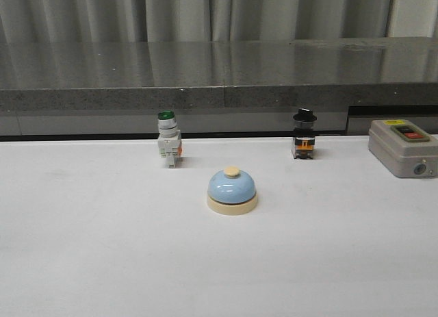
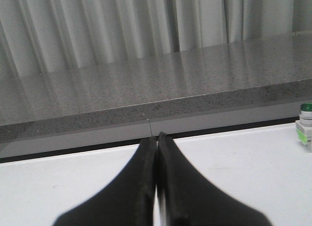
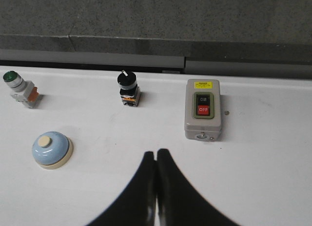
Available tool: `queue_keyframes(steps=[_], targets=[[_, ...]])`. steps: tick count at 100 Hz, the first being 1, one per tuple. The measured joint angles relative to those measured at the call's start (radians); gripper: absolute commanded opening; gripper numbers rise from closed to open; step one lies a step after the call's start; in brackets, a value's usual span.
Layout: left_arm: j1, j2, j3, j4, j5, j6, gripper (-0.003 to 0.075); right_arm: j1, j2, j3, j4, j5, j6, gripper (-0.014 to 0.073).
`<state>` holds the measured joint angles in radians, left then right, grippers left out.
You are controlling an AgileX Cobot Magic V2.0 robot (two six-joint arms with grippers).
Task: Place and press bell with both arms
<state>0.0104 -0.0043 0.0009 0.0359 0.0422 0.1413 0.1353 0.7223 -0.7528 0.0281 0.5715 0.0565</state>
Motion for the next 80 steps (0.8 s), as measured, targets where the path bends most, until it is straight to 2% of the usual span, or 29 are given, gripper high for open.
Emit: queue_keyframes(steps=[17, 33, 80], targets=[[0.000, 0.000, 0.000, 0.000, 0.000, 0.000, -0.0020, 0.000, -0.185, 0.101, 0.000, 0.003, 0.000, -0.0060], [0.000, 0.000, 0.000, 0.000, 0.000, 0.000, -0.0019, 0.000, -0.286, 0.122, 0.000, 0.056, 0.000, -0.0060], [0.000, 0.000, 0.000, 0.000, 0.000, 0.000, -0.0019, 0.000, -0.305, 0.122, 0.000, 0.081, 0.000, -0.0060]])
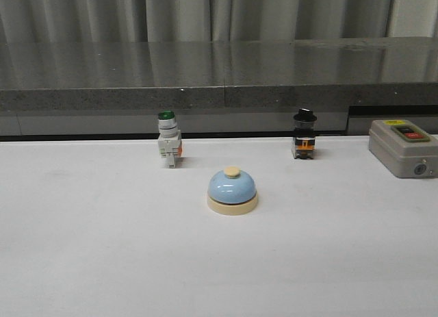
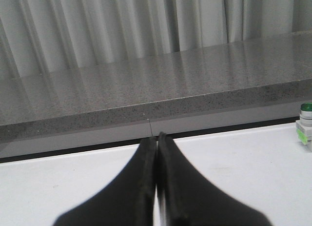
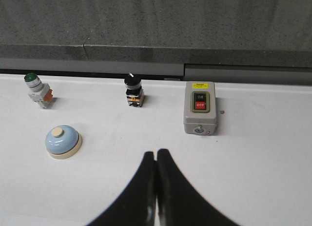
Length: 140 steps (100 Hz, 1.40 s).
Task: Place and press bell with both arms
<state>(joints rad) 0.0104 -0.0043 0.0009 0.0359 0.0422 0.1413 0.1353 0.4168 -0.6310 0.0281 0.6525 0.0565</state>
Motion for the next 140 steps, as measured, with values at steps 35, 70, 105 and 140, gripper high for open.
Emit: queue_keyframes(steps=[35, 70, 105, 140], targets=[[0.000, 0.000, 0.000, 0.000, 0.000, 0.000, -0.0020, 0.000, -0.179, 0.189, -0.054, -0.139, 0.000, -0.0060], [0.000, 0.000, 0.000, 0.000, 0.000, 0.000, -0.0019, 0.000, -0.422, 0.479, -0.061, -0.320, 0.000, -0.0060], [0.000, 0.000, 0.000, 0.000, 0.000, 0.000, -0.0019, -0.074, -0.427, 0.634, -0.063, -0.478, 0.000, -0.0060], [0.000, 0.000, 0.000, 0.000, 0.000, 0.000, -0.0019, -0.090, -0.427, 0.659, -0.063, -0.535, 0.004, -0.0060]])
